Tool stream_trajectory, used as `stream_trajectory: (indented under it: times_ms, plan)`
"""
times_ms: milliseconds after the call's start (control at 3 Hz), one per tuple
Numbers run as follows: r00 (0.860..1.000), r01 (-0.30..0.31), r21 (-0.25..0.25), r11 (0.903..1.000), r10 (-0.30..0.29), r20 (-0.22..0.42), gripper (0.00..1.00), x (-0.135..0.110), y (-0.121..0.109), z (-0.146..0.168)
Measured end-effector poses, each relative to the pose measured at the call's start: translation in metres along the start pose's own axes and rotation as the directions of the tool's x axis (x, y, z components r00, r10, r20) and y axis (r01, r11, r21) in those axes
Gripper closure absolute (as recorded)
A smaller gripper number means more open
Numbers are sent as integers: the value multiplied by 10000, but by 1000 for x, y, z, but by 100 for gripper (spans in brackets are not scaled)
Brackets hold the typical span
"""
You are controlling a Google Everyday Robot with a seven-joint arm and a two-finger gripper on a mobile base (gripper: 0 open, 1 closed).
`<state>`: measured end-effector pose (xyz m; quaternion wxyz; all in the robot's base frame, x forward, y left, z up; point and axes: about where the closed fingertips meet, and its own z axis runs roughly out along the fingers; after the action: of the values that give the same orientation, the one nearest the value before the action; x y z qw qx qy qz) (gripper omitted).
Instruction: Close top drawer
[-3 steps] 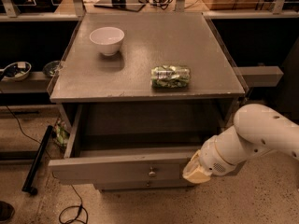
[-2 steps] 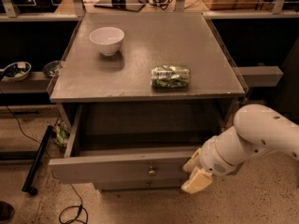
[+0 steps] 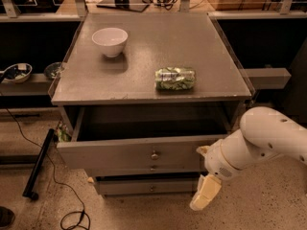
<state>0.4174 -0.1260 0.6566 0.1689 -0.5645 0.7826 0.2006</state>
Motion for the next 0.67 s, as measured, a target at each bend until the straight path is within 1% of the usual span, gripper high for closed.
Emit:
stream_trajectory:
  times_ms: [333, 667]
  plan:
    - [10000, 1, 0, 10000, -1, 0, 16, 0, 0, 0]
    - [10000, 1, 0, 10000, -1, 0, 40, 0, 0, 0]
